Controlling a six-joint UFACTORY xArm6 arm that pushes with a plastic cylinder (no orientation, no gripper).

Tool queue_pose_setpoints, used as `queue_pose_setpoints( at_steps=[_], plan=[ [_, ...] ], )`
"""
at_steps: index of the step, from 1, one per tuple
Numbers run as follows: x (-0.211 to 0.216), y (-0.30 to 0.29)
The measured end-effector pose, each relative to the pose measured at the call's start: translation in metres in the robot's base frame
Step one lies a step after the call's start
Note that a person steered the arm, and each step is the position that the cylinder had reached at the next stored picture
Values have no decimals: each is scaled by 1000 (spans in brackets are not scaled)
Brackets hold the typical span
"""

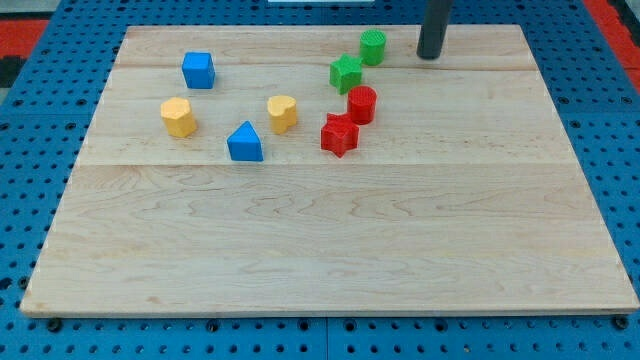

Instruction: Slide the green circle slightly left

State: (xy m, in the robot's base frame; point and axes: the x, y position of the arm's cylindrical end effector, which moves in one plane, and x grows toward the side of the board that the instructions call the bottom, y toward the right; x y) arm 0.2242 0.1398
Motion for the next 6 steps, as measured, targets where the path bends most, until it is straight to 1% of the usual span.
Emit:
queue_pose_setpoints(
  at_steps=[1,2,3,4,5,6],
  plan=[
    [-10,-83],
    [-5,-135],
    [-13,-103],
    [3,-61],
    [12,-140],
    [9,-206]
  ],
)
